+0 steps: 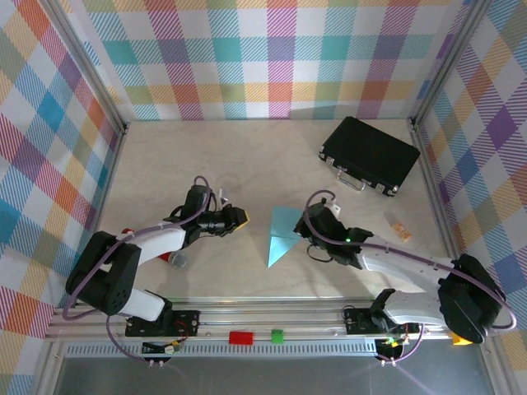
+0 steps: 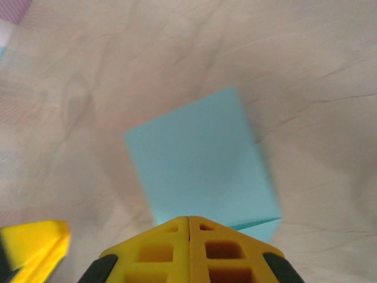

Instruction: Fold a paper plane with a square sheet of paper (pick it up from the middle)

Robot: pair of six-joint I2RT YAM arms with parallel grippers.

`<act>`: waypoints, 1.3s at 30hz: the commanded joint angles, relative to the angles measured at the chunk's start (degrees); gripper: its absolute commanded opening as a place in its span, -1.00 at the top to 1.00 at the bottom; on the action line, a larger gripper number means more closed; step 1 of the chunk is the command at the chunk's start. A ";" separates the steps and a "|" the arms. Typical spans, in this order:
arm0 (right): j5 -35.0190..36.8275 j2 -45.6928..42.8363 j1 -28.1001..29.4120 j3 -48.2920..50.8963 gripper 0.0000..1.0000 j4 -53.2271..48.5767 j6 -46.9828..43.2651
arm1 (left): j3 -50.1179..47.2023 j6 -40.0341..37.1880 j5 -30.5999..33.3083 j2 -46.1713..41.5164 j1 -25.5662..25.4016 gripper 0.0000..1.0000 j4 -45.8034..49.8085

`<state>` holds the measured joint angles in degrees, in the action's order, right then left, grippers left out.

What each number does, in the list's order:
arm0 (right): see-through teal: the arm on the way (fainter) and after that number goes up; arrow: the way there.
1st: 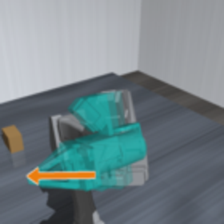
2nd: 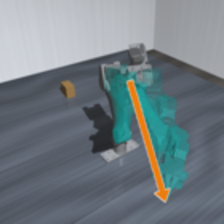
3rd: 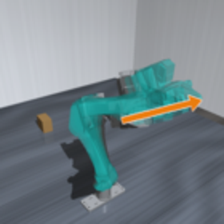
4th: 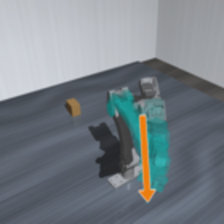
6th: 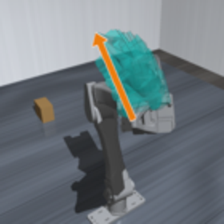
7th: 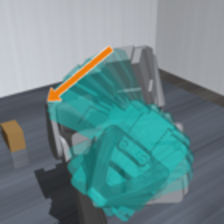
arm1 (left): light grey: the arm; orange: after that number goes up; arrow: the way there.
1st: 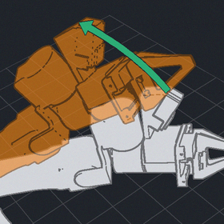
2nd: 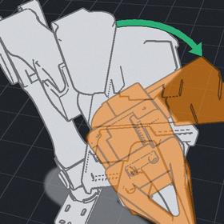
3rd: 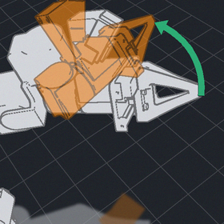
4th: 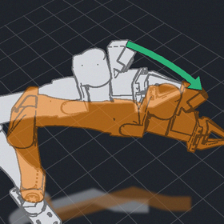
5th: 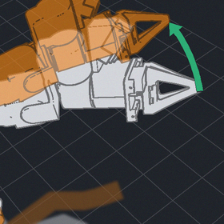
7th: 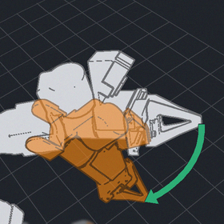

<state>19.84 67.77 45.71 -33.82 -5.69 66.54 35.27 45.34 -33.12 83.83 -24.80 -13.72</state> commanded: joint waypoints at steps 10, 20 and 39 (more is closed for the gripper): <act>-16.84 0.37 -8.49 6.15 0.75 3.84 -6.35 | 9.60 -2.78 0.19 9.19 -6.57 0.75 0.90; -22.50 5.20 -10.13 4.03 0.64 4.08 -6.46 | 15.41 -5.44 1.07 12.20 -7.94 0.73 6.82; -30.07 8.54 -12.84 4.14 0.56 5.17 -6.50 | 23.63 -9.46 4.50 20.67 -11.46 0.72 13.57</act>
<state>-8.03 75.26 33.28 -28.62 -0.91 60.58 58.02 37.45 -29.36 103.11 -35.92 -2.44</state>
